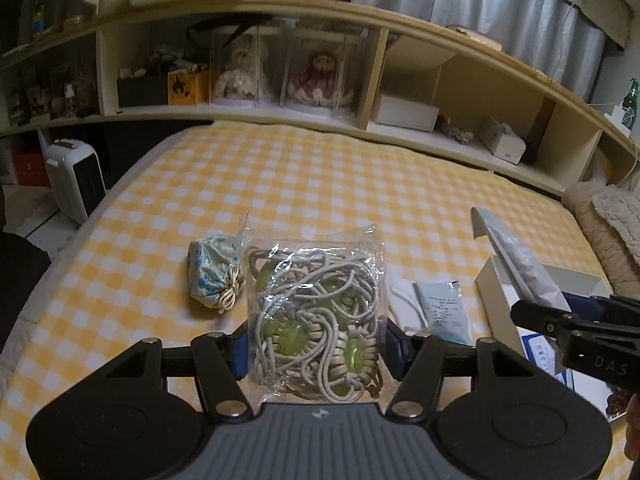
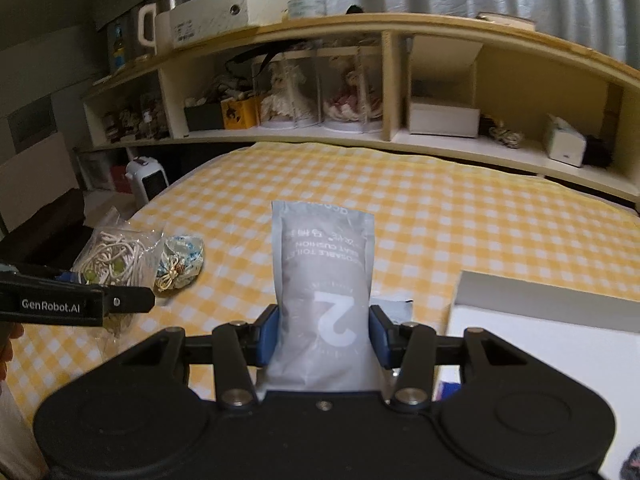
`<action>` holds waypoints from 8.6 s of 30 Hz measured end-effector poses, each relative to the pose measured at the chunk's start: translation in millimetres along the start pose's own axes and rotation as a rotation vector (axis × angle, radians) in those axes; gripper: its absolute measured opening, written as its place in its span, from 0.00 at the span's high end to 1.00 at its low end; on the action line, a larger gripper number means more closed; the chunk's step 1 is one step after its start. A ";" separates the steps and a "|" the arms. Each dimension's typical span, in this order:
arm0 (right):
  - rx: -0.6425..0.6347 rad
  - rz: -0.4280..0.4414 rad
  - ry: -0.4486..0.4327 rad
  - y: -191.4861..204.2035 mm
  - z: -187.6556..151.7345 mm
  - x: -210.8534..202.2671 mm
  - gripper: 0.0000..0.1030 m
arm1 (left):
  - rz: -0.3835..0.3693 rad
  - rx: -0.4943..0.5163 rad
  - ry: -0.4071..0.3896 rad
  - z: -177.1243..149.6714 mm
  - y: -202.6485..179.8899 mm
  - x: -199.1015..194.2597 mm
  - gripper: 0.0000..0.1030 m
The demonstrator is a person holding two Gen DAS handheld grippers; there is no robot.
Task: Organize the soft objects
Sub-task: 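Carry both items into the white box and open both tools, then lift both tools away from the box, then grasp the floral drawstring pouch with left tool while right tool grasps the clear cord bag, then carry the floral pouch and cord bag over the white box with both tools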
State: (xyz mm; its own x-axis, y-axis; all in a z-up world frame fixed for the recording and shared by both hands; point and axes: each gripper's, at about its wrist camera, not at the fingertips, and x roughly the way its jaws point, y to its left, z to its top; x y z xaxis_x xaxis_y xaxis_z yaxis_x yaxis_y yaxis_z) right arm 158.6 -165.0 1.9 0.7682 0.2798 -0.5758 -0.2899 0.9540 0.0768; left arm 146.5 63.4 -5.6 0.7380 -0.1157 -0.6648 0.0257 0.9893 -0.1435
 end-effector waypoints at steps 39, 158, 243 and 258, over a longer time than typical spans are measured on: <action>0.412 -0.231 0.129 -209.0 -67.5 -97.6 0.53 | -0.478 0.048 0.107 -14.0 -219.0 16.9 0.40; 0.277 -0.394 -0.026 -120.9 -56.8 -205.3 0.00 | -0.275 0.257 -0.063 -9.8 -134.7 -71.2 0.00; 0.287 0.092 0.151 7.4 -70.3 34.2 0.79 | -0.052 0.027 0.127 33.7 44.0 97.9 0.61; 0.287 0.050 0.003 -38.2 -45.1 -11.2 0.78 | -0.129 0.029 0.020 27.9 13.5 36.4 0.61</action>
State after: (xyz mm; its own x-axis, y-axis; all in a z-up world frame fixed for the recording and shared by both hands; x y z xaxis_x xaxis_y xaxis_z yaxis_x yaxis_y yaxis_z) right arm 135.4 -209.4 -31.3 0.7555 0.3275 -0.5674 -0.1535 0.9305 0.3326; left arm 192.5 75.1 -11.2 0.7140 -0.2434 -0.6565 0.1393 0.9683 -0.2075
